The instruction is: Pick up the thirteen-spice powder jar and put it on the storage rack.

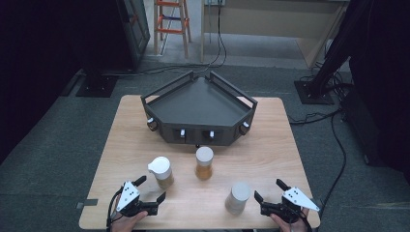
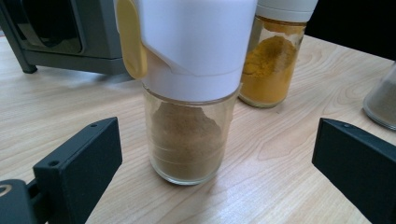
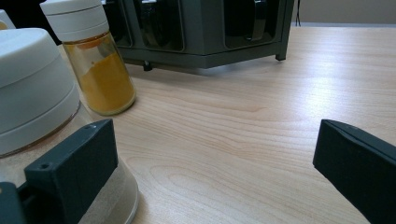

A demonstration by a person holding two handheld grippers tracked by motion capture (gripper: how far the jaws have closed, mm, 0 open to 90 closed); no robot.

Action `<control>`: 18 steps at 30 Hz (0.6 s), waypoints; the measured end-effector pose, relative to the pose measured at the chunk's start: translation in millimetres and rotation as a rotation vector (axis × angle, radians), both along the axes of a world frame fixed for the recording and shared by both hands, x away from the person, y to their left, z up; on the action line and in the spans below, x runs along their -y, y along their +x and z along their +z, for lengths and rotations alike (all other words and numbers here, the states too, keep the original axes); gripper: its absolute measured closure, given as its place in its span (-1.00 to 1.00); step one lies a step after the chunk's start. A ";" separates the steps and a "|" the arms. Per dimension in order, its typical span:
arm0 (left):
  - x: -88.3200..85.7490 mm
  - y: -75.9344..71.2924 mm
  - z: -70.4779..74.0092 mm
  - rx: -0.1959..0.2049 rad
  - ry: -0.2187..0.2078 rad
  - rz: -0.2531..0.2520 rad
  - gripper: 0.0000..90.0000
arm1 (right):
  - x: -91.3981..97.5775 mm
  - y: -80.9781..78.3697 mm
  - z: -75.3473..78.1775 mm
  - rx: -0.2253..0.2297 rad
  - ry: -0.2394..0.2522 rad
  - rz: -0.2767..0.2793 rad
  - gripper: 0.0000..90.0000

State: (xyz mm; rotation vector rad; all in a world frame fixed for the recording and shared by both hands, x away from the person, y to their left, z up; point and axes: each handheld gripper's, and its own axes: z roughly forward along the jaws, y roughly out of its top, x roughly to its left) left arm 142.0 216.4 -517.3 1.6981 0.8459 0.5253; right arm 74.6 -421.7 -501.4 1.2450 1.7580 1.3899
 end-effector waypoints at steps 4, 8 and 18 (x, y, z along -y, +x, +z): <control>2.3 4.8 1.8 -0.003 0.005 0.004 -0.97 | 0.2 -0.4 0.3 0.003 -0.002 0.001 -1.00; 4.9 10.8 2.4 -0.013 0.003 0.013 -0.97 | 0.1 -0.1 0.2 0.002 -0.003 0.005 -1.00; 8.2 25.2 4.4 -0.011 0.010 0.020 -0.97 | 0.8 0.1 -0.1 0.002 -0.001 0.008 -1.00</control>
